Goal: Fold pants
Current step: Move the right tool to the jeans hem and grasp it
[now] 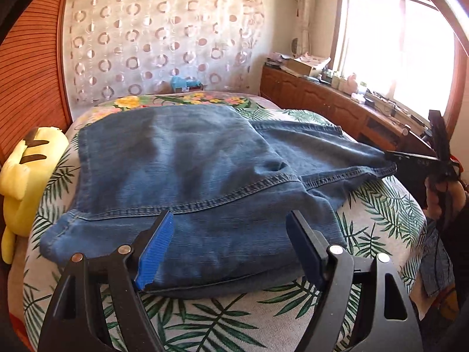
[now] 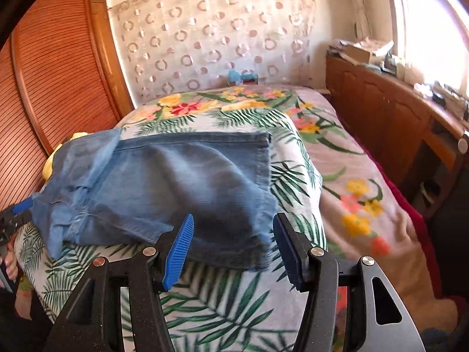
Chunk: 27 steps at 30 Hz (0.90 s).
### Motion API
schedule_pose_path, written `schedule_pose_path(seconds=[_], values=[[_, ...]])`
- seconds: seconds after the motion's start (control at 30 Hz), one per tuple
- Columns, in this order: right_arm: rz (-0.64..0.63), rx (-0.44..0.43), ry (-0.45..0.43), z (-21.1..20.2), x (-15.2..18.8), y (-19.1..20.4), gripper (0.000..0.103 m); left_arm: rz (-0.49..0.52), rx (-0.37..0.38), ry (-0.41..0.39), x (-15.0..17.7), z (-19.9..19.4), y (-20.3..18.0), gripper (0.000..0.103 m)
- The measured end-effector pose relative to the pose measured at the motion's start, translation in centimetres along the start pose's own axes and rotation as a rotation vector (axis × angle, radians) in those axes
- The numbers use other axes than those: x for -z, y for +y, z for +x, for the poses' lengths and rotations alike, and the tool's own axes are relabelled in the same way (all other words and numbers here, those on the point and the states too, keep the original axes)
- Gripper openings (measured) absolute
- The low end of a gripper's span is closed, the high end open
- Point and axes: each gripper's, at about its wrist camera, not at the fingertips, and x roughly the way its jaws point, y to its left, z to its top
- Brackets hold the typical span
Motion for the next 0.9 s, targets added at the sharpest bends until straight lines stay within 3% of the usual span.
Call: schedule_pose_path(seconds=[0.2, 0.47, 0.6, 0.73, 0.77, 0.8, 0.9], values=[[0.044, -0.011, 0.056, 3.0, -2.5, -1.7, 0.058, 0.003, -0.002, 0.026, 0.5, 1.3, 0.4, 0.079], [-0.004, 0.042, 0.119, 7.6, -7.4, -2.2, 0.058, 0.014, -0.005, 0.036, 0.8, 1.9, 0.5, 0.079], [0.004, 0.04, 0.184, 11.4, -8.6, -2.2, 0.045, 0.02, 0.002, 0.031, 0.8, 2.0, 0.4, 0.079], [-0.017, 0.074, 0.204, 13.3, -9.4, -2.1, 0.039, 0.026, 0.016, 0.018, 0.9, 1.5, 0.4, 0.079], [-0.026, 0.075, 0.204, 13.5, -9.6, -1.8, 0.033, 0.026, 0.017, 0.02, 0.9, 1.6, 0.5, 0.079], [-0.038, 0.083, 0.202, 13.7, -9.6, -1.5, 0.02, 0.025, 0.017, 0.022, 0.9, 1.6, 0.5, 0.079], [-0.088, 0.091, 0.187, 13.8, -9.7, -0.9, 0.006, 0.03, 0.015, 0.025, 0.9, 1.7, 0.3, 0.079]])
